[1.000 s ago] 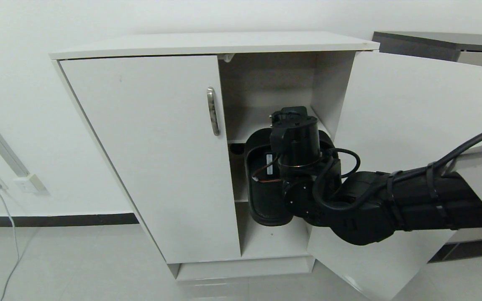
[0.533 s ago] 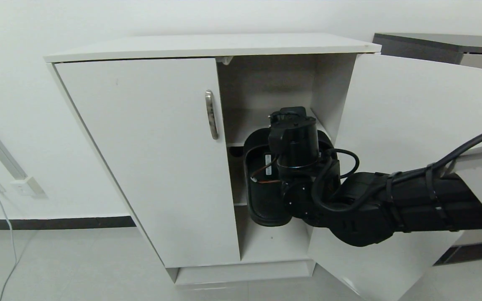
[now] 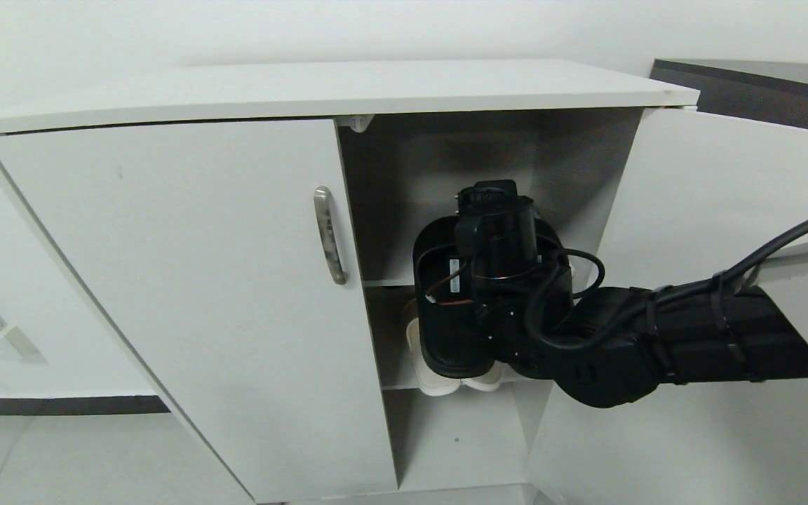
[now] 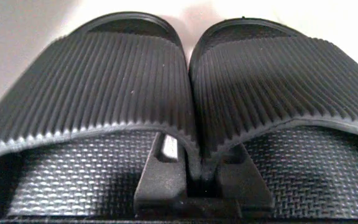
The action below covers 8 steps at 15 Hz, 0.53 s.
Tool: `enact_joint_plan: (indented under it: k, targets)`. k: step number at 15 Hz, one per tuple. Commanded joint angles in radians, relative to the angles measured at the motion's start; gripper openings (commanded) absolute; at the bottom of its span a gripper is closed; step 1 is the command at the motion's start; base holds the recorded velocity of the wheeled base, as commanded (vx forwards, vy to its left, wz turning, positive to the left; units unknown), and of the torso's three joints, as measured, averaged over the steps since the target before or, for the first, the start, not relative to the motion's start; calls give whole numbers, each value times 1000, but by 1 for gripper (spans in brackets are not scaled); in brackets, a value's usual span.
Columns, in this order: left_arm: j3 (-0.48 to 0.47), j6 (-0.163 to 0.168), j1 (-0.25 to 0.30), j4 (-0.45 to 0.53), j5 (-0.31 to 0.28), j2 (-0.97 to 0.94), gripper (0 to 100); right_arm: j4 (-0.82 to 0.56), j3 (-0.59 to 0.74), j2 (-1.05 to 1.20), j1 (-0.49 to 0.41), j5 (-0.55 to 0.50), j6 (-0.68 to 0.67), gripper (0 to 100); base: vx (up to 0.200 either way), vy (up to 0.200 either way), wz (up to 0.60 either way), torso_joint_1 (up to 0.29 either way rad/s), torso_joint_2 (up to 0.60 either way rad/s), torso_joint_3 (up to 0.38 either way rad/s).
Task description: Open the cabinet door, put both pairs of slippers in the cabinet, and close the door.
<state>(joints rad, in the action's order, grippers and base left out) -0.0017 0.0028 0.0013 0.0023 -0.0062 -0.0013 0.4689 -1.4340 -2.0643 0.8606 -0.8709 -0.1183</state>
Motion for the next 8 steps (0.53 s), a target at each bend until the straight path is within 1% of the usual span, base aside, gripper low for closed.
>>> enact_joint_plan:
  k: [1, 4, 6, 8]
  targets:
    - [0, 0, 0, 1, 0, 1, 0, 0, 0, 3, 0, 1, 0, 0, 200, 0, 0, 7, 2, 7]
    - [0, -1, 0, 1, 0, 1, 0, -16, -49, -11, -22, 6, 22, 0, 0, 0, 0, 0, 0, 0]
    - [0, -1, 0, 1, 0, 1, 0, -79, -121, -30, -40, 7, 22, 0, 0, 0, 0, 0, 0, 0]
    - [0, -3, 0, 1, 0, 1, 0, -171, -243, -71, -61, 27, 19, 0, 0, 0, 0, 0, 0, 0]
